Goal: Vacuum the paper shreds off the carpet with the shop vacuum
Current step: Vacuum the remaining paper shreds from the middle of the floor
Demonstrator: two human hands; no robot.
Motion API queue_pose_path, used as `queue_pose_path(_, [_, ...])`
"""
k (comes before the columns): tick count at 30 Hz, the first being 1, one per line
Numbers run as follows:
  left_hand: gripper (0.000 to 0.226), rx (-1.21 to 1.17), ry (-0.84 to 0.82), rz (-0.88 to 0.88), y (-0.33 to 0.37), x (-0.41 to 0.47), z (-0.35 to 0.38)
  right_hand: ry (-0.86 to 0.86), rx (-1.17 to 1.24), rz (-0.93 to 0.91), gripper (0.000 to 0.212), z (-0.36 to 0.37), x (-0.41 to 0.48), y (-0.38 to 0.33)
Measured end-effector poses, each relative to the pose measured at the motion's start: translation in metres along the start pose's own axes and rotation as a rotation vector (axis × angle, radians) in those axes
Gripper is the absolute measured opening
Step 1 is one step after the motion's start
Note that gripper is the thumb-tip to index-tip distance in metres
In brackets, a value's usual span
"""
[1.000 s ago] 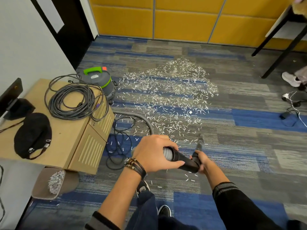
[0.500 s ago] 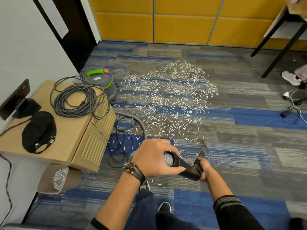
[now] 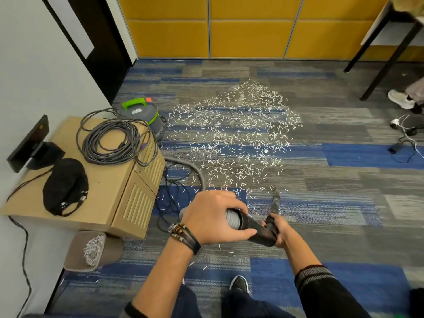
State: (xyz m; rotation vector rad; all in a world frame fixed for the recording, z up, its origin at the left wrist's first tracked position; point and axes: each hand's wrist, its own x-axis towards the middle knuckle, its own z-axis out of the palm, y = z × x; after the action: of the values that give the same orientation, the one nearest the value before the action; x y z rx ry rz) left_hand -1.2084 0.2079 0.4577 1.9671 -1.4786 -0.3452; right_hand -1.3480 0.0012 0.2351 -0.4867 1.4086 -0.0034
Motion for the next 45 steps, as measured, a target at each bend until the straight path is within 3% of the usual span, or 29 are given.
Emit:
queue_pose_path(10, [0.035,0.023,-0.003,-0.034,-0.082,-0.047,-0.087,-0.037,-0.084,-0.040,0.024,0.118,-0.012,0.049])
queue_pose_path(19, [0.036,-0.042,-0.082,0.038,-0.123,-0.070,-0.106,0.119,-0.101,-0.013,0.041,0.126,-0.017,0.091])
queue_pose_path(26, [0.036,-0.024,-0.053,0.040,-0.158,-0.062,-0.144,0.094,-0.071,-0.036,0.035,0.186,-0.018,0.089])
queue_pose_path(35, [0.036,0.003,-0.016,0.149,-0.134,-0.019,-0.162,0.018,0.026,-0.016,0.034,0.186,-0.011,0.067])
queue_pose_path(41, [0.033,-0.003,0.051,0.168,-0.135,0.001,-0.186,-0.097,0.017,0.018,0.036,0.235,-0.019,0.039])
queue_pose_path(45, [0.030,-0.075,0.055,0.157,-0.137,0.006,-0.193,-0.074,0.014,-0.008,0.063,0.224,0.010,0.051])
